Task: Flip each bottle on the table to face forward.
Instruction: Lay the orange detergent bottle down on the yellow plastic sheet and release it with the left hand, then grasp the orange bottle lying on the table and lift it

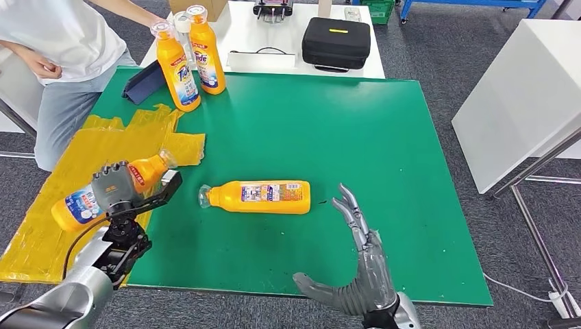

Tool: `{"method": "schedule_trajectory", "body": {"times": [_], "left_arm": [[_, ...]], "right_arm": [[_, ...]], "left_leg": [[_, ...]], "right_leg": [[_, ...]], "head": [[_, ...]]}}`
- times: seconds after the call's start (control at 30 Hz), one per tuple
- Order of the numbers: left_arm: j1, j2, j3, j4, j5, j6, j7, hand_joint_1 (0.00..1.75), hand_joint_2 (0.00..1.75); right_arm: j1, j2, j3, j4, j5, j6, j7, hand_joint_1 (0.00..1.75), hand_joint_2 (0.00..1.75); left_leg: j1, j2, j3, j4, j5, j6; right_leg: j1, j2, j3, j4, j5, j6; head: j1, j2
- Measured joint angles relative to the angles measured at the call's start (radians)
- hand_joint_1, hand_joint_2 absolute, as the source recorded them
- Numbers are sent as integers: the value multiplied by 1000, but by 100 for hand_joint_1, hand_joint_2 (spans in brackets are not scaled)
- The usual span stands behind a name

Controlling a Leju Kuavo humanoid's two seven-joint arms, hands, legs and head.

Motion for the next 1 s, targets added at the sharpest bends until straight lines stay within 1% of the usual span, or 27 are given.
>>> {"method": "schedule_trajectory", "body": {"times": [0.13, 0.37, 0.5, 0.57, 0.63, 0.7, 0.73, 0.83, 0.87, 0.93, 1.0], "left_arm": [[7, 16, 11, 7, 0, -2, 1, 175, 175], [14, 31, 28, 10, 0, 0, 17, 175, 175], [18, 44, 46, 14, 0, 31, 37, 0, 175], [19, 44, 57, 14, 8, 70, 24, 0, 175], [19, 39, 85, 14, 31, 130, -49, 0, 175], [20, 25, 131, 6, 80, 181, -178, 0, 175], [24, 13, 160, -8, 120, 194, -261, 0, 175], [43, -41, 273, -86, 264, 202, -547, 0, 175], [48, -61, 311, -112, 303, 202, -627, 0, 175], [54, -100, 379, -156, 365, 202, -745, 0, 175], [58, -136, 429, -190, 416, 202, -824, 0, 175]], "right_arm": [[21, -10, -9, -15, 2, -2, 1, 0, 175], [39, -21, -13, -24, 1, -16, 3, 0, 175], [48, -25, -13, -27, 1, -29, 6, 0, 175], [49, -25, -13, -30, 3, -31, 11, 0, 175], [50, -25, -13, -34, 4, -33, 19, 0, 175], [52, -24, -12, -35, 5, -35, 27, 0, 175], [52, -24, -12, -35, 6, -36, 31, 0, 175], [52, -24, -12, -33, 10, -39, 43, 0, 175], [51, -23, -13, -32, 13, -39, 45, 0, 175], [47, -20, -13, -27, 19, -40, 49, 0, 175], [40, -15, -13, -21, 25, -39, 54, 0, 175]], "left_leg": [[0, 0, 0, 0, 0, 0], [0, 0, 0, 0, 0, 0], [0, 0, 0, 0, 0, 0], [0, 0, 0, 0, 0, 0], [0, 0, 0, 0, 0, 0], [0, 0, 0, 0, 0, 0], [0, 0, 0, 0, 0, 0], [0, 0, 0, 0, 0, 0], [0, 0, 0, 0, 0, 0], [-1, 0, 0, 0, 0, 0], [-1, 0, 0, 0, 0, 0]], "right_leg": [[0, 0, 0, 0, 0, 0], [0, 0, 0, 0, 0, 0], [0, 0, 0, 0, 0, 0], [0, 0, 0, 0, 0, 0], [0, 0, 0, 0, 0, 0], [0, 0, 0, 0, 0, 0], [0, 0, 0, 0, 0, 0], [0, 0, 0, 0, 0, 0], [0, 0, 0, 0, 1, 0], [0, 0, 0, 0, 1, -1], [0, 0, 0, 0, 1, -1]], "head": [[0, 0], [0, 0], [0, 0], [0, 0], [0, 0], [0, 0], [0, 0], [0, 0], [0, 0], [0, 0], [0, 0]]}}
